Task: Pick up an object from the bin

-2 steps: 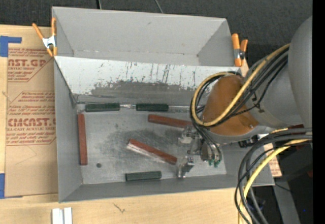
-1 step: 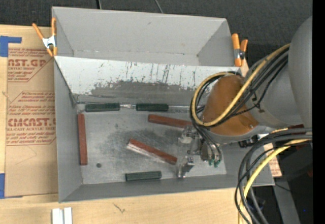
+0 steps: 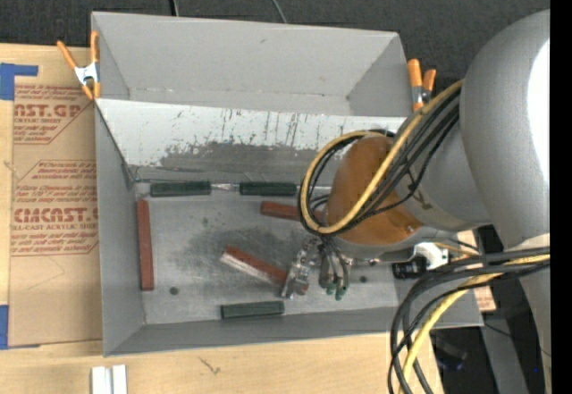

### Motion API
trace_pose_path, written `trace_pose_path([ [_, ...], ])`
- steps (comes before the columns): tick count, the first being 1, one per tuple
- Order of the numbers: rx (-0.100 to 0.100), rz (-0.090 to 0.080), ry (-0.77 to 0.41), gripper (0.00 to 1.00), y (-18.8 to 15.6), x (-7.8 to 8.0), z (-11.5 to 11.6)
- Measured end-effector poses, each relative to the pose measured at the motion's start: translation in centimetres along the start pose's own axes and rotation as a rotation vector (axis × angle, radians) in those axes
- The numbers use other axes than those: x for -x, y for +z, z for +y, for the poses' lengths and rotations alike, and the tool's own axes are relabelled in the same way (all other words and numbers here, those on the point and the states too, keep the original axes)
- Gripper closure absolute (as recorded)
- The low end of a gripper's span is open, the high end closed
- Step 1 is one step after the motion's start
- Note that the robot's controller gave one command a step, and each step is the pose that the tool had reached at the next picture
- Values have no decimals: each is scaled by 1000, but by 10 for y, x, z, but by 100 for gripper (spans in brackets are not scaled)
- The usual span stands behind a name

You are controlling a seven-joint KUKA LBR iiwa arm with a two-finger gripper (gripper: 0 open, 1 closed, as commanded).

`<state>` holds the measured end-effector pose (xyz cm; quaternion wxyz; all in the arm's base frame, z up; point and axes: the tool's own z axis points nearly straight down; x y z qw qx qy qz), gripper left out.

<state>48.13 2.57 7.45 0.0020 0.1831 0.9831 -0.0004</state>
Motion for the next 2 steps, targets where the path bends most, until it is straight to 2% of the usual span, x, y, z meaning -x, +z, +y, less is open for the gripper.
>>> trace_pose_path([
  [1, 0, 0, 0, 100, 0, 0, 0],
  [2, 2, -2, -63, 100, -176, 21, -1],
])
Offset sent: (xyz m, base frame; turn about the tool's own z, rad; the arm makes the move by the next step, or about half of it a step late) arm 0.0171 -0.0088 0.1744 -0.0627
